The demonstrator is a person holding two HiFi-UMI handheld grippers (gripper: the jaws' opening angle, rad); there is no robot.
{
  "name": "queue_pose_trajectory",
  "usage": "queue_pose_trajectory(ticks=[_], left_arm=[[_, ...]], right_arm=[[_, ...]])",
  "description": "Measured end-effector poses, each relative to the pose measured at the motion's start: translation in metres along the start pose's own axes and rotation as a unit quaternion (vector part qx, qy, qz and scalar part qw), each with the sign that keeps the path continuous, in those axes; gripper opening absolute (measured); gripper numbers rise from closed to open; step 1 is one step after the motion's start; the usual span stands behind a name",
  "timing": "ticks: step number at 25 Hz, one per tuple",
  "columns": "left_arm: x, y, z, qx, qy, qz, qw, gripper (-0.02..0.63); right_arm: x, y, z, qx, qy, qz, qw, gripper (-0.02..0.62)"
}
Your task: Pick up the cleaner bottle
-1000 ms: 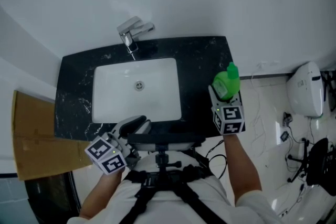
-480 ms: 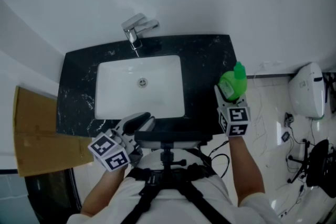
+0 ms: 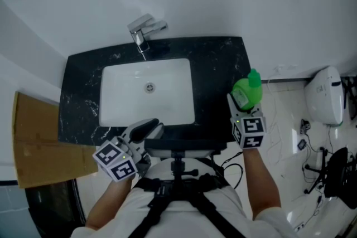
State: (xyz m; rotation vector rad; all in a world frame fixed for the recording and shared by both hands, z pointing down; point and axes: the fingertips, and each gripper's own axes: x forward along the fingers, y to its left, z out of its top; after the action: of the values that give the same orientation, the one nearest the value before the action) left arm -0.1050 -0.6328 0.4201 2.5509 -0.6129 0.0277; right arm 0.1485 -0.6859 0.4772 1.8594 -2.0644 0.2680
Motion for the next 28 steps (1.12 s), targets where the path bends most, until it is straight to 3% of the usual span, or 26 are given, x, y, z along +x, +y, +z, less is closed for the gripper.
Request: queue_pose_trajectory(ticks=[28], left_arm=[[0.0,0.003,0.007,0.005,-0.004,-0.006,1.0,0.098]], right_arm=[[-0.031,0.009,0.011,-0.005,-0.005,0.006,1.0,0.173]])
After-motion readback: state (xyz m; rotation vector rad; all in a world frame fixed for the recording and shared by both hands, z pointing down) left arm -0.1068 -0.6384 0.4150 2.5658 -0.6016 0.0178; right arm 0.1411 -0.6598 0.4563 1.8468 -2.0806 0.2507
